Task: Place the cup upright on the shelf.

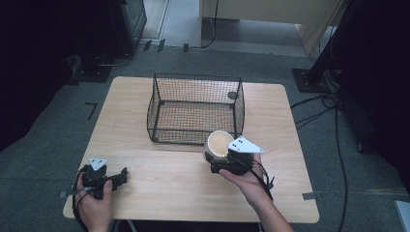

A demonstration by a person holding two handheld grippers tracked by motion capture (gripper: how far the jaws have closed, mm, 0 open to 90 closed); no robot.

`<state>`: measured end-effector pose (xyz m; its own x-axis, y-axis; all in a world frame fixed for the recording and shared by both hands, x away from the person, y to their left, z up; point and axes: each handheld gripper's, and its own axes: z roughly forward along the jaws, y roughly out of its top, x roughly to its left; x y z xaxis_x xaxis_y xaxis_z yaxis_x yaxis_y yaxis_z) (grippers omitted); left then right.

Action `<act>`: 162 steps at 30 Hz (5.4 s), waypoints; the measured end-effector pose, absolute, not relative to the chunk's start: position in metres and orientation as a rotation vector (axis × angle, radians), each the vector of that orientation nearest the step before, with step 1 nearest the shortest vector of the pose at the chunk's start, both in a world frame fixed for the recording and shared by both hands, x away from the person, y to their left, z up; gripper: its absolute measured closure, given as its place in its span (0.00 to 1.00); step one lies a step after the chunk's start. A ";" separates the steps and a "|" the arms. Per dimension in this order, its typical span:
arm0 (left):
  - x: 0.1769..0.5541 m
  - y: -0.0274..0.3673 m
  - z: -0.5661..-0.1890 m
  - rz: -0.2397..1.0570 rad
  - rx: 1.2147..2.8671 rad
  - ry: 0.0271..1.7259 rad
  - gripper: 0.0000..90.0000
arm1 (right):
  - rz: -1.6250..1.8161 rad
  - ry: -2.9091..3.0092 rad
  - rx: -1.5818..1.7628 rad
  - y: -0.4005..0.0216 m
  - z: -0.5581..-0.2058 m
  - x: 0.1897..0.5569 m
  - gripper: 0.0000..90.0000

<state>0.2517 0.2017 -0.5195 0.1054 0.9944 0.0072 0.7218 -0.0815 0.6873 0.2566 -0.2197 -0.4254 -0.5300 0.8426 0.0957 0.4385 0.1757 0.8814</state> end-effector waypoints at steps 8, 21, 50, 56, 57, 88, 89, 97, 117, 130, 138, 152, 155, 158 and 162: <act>0.252 0.202 -0.519 0.672 1.861 1.671 0.00 | 1.331 2.005 1.214 -0.220 -0.407 0.271 0.09; 0.252 0.202 -0.519 0.673 1.861 1.670 0.00 | 1.320 1.987 1.216 -0.213 -0.391 0.301 0.09; 0.252 0.202 -0.519 0.672 1.863 1.670 0.00 | 1.323 1.936 1.262 -0.192 -0.381 0.397 0.09; 0.252 0.202 -0.519 0.672 1.861 1.670 0.00 | 1.332 1.952 1.166 -0.190 -0.383 0.415 0.09; 0.252 0.202 -0.519 0.672 1.865 1.669 0.00 | 1.322 1.958 1.146 -0.188 -0.384 0.418 0.09; 0.252 0.202 -0.519 0.672 1.864 1.670 0.00 | 1.041 2.324 1.083 -0.153 -0.455 0.480 0.09; 0.252 0.202 -0.519 0.672 1.863 1.670 0.00 | 1.040 2.333 1.082 -0.153 -0.456 0.480 0.09; 0.252 0.202 -0.519 0.672 1.862 1.670 0.00 | 0.979 2.386 1.079 -0.152 -0.463 0.483 0.09; 0.252 0.202 -0.519 0.672 1.861 1.670 0.00 | 0.977 2.378 1.200 -0.160 -0.450 0.485 0.00; 0.252 0.202 -0.519 0.670 1.861 1.673 0.00 | 1.079 2.243 1.286 -0.171 -0.412 0.472 0.00; 0.253 0.200 -0.519 0.672 1.867 1.667 0.00 | 1.114 2.213 1.294 -0.173 -0.390 0.446 0.00; 0.253 0.200 -0.519 0.672 1.866 1.667 0.00 | 1.187 2.194 1.243 -0.191 -0.389 0.389 0.00; 0.253 0.200 -0.519 0.672 1.867 1.666 0.00 | 1.193 2.191 1.228 -0.194 -0.389 0.379 0.00; 0.253 0.200 -0.519 0.673 1.866 1.667 0.00 | 1.208 2.188 1.217 -0.196 -0.389 0.369 0.00; 0.253 0.200 -0.519 0.673 1.866 1.666 0.00 | 1.226 2.182 1.190 -0.198 -0.388 0.355 0.00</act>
<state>0.2530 0.2003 -0.5194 0.1089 0.9940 0.0103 0.7221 -0.0862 0.6864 0.3552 -0.1980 -0.3884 -0.5759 0.8133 0.0824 0.4937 0.2657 0.8281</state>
